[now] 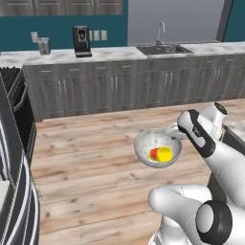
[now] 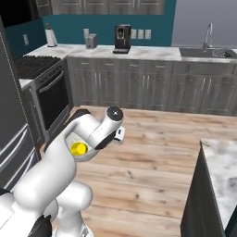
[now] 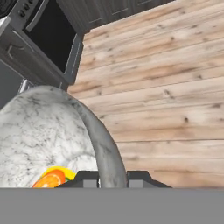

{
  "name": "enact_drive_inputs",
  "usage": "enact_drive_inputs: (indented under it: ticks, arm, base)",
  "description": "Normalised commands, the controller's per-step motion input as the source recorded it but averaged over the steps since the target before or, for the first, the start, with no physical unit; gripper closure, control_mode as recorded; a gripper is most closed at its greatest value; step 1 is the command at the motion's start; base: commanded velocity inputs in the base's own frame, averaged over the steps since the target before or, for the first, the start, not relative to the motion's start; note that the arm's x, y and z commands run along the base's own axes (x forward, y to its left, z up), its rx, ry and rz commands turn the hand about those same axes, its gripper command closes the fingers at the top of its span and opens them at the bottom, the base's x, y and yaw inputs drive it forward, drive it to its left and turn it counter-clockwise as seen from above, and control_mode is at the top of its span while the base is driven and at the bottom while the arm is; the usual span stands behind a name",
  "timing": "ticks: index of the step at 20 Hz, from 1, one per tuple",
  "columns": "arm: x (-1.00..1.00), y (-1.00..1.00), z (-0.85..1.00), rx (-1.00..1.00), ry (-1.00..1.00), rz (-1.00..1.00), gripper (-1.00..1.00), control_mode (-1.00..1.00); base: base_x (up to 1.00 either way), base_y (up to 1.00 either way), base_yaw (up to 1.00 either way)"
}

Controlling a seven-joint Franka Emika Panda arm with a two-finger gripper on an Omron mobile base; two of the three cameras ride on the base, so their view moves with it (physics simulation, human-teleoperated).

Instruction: Place the cup inside the bowl on the dining table and move the bowl to any counter.

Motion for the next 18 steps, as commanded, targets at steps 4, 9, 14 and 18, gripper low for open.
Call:
enact_drive_inputs:
  ticks: [4,9,14,18]
  arm:
    - [0.0,0.0,0.0,0.0,0.0,0.0,1.0,1.0]
    - [0.0,0.0,0.0,0.0,0.0,0.0,1.0,1.0]
    - [0.0,0.0,0.0,0.0,0.0,0.0,1.0,1.0]
    - [0.0,0.0,0.0,0.0,0.0,0.0,1.0,1.0]
  base:
    - [0.84,0.0,0.0]
    - [0.93,0.01,0.0]
    - [0.93,0.0,0.0]
    - [0.54,0.0,0.0]
